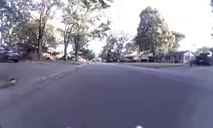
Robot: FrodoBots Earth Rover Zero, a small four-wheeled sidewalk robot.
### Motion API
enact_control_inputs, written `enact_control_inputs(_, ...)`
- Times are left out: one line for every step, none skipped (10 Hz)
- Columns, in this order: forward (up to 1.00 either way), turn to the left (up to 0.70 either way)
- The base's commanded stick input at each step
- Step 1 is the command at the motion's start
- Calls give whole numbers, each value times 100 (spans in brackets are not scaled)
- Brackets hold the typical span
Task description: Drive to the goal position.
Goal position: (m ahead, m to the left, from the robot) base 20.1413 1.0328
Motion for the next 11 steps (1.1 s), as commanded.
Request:
enact_control_inputs(100, 0)
enact_control_inputs(100, 0)
enact_control_inputs(100, 0)
enact_control_inputs(100, 0)
enact_control_inputs(100, 0)
enact_control_inputs(100, 1)
enact_control_inputs(100, 3)
enact_control_inputs(100, 40)
enact_control_inputs(100, 40)
enact_control_inputs(100, 19)
enact_control_inputs(100, 2)
